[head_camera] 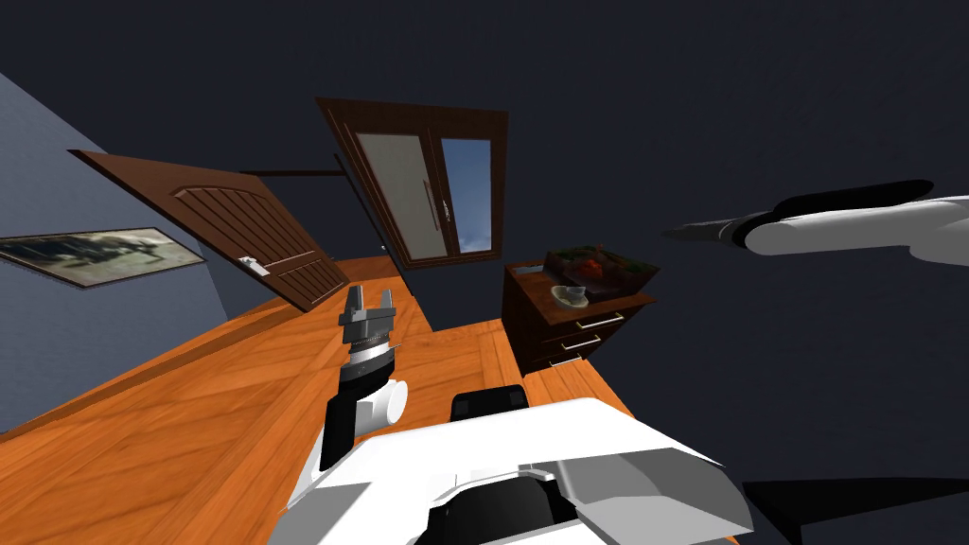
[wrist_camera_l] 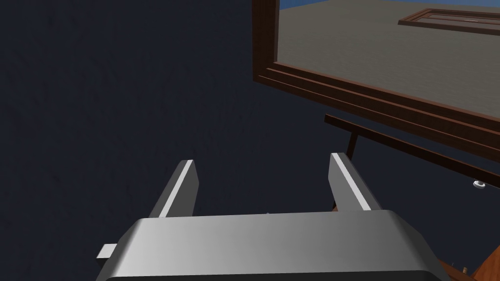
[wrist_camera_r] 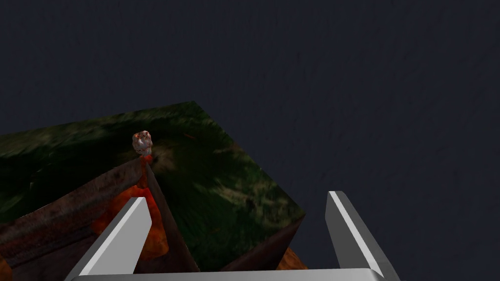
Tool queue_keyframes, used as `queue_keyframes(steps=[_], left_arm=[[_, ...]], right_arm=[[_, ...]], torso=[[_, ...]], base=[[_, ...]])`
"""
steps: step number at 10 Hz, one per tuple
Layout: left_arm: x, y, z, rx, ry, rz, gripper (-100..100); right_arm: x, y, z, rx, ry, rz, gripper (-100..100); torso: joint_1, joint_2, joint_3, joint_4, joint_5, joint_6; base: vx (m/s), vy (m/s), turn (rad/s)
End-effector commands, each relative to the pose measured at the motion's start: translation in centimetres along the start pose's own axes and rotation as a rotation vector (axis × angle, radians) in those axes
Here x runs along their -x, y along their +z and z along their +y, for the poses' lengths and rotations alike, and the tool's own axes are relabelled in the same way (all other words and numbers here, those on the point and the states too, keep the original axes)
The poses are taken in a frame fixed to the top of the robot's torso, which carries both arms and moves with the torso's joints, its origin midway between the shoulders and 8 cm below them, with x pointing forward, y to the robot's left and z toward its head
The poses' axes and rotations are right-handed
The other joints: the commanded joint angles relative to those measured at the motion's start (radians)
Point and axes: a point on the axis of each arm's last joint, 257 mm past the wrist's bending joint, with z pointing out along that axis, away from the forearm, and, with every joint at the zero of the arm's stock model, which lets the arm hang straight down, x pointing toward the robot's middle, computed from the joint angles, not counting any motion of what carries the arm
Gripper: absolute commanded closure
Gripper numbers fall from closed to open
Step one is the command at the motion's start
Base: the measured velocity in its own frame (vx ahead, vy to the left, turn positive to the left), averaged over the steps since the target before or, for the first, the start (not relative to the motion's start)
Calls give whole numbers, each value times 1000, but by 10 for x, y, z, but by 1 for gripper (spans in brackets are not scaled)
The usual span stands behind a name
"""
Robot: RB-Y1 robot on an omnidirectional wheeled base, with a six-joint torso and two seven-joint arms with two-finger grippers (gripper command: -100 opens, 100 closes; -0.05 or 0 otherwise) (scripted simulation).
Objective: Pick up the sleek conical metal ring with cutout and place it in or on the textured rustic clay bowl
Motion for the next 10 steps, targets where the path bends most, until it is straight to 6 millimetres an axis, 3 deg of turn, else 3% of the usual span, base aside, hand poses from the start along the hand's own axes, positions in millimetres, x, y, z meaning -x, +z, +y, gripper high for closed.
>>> queue_keyframes(steps=[1, 3, 4, 5, 10], left_arm=[[0, 0, 0, 0, 0, 0, 0], [0, 0, 0, 0, 0, 0, 0], [0, 0, 0, 0, 0, 0, 0], [0, 0, 0, 0, 0, 0, 0], [0, 0, 0, 0, 0, 0, 0]], right_arm=[[-13, -4, -1, 0, 2, 1, -100], [-25, -8, -2, 1, 1, 1, -100], [-21, -7, -1, 1, 3, 2, -100], [-22, -7, -1, 1, 2, 2, 0], [-22, -7, -1, 1, 2, 2, 0]], torso=[[0, 0, 0, 0, 0, 0], [0, 0, 0, 0, 0, 0], [0, 0, 0, 0, 0, 0], [0, 0, 0, 0, 0, 0], [0, 0, 0, 0, 0, 0]], base=[[-2, -10, 2], [-3, -14, 5], [-2, -6, 2], [0, 0, 0], [0, 0, 0]])
